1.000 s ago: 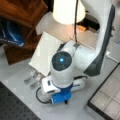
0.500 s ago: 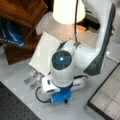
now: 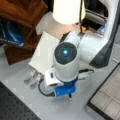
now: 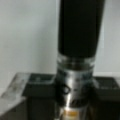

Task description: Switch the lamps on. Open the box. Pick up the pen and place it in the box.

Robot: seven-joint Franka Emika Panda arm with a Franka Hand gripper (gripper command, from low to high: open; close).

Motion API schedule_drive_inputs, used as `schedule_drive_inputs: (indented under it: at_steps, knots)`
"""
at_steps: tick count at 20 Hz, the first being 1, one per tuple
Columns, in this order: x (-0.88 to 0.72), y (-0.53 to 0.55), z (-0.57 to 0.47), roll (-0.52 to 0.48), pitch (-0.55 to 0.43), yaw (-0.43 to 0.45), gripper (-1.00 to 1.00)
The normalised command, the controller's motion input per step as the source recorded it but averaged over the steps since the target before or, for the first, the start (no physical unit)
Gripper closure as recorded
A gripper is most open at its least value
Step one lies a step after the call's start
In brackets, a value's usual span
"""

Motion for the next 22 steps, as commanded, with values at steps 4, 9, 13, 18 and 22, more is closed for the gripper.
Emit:
schedule_drive_inputs:
  at_steps: [4, 9, 13, 18, 22]
  knots:
    - [-0.32, 0.01, 0.21, -0.206, -0.036, -0.094, 1.0]
    - [-0.38, -0.07, 0.25, -0.137, -0.08, -0.138, 1.0]
    - [-0.45, -0.06, 0.2, -0.066, -0.162, -0.29, 1.0]
    - [-0.58, 0.05, 0.18, 0.046, -0.161, -0.434, 1.0]
    - [-0.52, 0.15, 0.11, 0.056, -0.192, -0.501, 1.0]
